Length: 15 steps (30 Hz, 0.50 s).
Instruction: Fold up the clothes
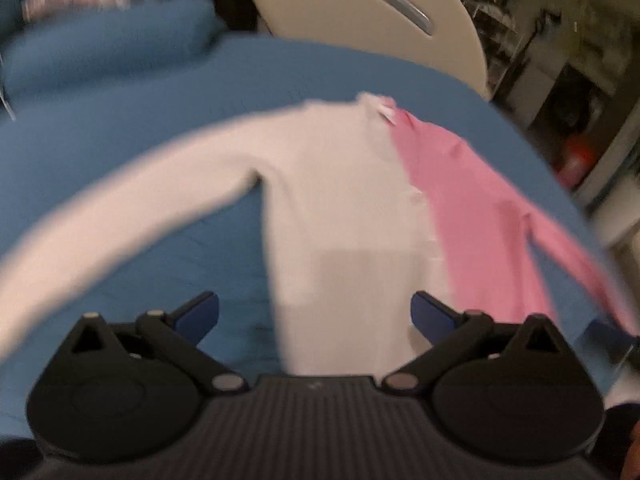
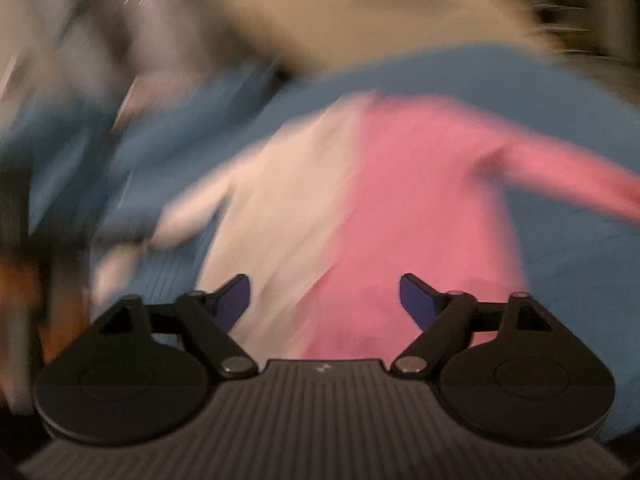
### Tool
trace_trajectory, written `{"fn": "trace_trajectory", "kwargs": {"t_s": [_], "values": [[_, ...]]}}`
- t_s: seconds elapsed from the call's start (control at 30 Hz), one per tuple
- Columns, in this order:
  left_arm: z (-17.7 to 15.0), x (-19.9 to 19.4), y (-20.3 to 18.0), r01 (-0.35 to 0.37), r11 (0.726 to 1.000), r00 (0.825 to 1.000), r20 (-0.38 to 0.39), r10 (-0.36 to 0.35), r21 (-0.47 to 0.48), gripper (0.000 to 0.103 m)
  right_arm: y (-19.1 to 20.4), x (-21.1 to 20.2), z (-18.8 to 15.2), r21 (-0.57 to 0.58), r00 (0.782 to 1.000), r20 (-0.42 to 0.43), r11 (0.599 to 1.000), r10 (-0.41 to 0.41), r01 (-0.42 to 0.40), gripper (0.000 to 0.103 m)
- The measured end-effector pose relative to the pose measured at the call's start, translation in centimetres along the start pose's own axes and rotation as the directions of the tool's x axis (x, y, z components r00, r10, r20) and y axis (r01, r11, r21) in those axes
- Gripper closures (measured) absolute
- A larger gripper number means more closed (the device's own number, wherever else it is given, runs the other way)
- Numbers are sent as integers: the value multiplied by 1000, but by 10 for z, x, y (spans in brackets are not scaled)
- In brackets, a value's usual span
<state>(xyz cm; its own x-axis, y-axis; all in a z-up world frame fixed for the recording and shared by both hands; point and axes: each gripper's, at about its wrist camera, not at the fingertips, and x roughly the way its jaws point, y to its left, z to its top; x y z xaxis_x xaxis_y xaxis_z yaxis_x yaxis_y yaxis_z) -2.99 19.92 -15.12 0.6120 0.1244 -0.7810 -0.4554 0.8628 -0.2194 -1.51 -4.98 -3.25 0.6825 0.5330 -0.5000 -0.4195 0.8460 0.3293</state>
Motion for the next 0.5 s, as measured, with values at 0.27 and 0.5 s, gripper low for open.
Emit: {"fn": "trace_trajectory", "kwargs": {"t_s": [0.27, 0.5], "values": [[-18, 29, -17, -136, 968, 986, -70, 154, 209, 0, -133, -2, 19, -275, 878, -68, 855, -474, 441, 45], [-26, 27, -17, -133, 966, 987, -60, 150, 220, 0, -201, 33, 2, -267, 869, -156, 867, -469, 420, 48]]}}
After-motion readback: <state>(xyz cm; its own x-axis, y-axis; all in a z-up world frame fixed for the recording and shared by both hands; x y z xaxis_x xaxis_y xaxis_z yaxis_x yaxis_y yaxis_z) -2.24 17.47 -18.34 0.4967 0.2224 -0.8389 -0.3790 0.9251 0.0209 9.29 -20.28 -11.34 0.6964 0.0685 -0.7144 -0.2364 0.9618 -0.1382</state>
